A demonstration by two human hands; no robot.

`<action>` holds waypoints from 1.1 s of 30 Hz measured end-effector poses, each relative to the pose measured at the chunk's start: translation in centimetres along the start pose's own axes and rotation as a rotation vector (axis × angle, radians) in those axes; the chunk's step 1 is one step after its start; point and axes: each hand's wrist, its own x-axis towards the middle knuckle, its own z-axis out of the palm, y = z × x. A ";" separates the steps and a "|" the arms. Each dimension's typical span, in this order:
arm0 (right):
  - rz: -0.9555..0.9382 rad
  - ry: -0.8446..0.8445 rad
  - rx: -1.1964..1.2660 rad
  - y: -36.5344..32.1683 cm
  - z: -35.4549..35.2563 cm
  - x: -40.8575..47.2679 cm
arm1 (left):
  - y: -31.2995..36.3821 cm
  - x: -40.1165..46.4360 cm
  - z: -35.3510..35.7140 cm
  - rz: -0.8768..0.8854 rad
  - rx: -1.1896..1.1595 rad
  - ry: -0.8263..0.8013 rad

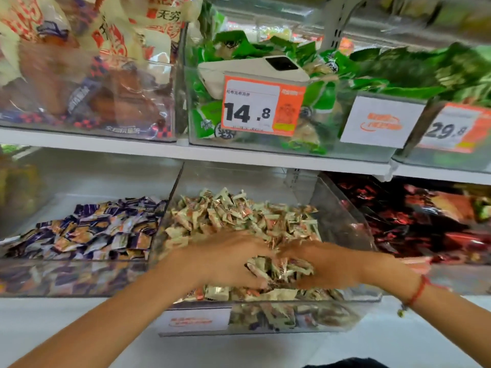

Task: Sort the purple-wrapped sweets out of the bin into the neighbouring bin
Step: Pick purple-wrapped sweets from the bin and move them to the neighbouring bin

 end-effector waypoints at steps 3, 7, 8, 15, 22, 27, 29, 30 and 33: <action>0.068 -0.004 -0.146 0.8 0.3 1.5 | 0.1 2.9 0.3 -0.088 0.122 -0.200; 0.105 0.041 -0.217 0.8 1.4 4.0 | 0.0 5.1 0.1 -0.155 0.178 -0.277; 0.103 0.075 -0.249 0.7 1.5 4.3 | 0.0 5.5 -0.1 -0.153 0.187 -0.269; 0.218 0.432 -0.250 1.9 -0.7 5.0 | -2.2 6.7 -2.5 -0.243 0.148 0.052; 0.316 0.512 -0.009 3.2 -3.8 2.9 | -2.9 8.6 -2.6 -0.273 0.177 0.342; 0.032 0.464 0.098 1.5 -1.7 0.6 | -1.8 4.6 -2.0 -0.133 -0.013 0.332; -0.045 0.333 0.126 0.7 -0.4 1.4 | -1.5 2.7 -1.6 -0.111 -0.044 0.162; -0.044 0.279 0.112 0.4 0.3 2.2 | -1.5 2.0 -1.4 -0.136 -0.004 0.095; 0.000 0.201 0.065 -0.6 2.1 4.5 | -2.0 0.2 -0.8 -0.228 0.185 0.054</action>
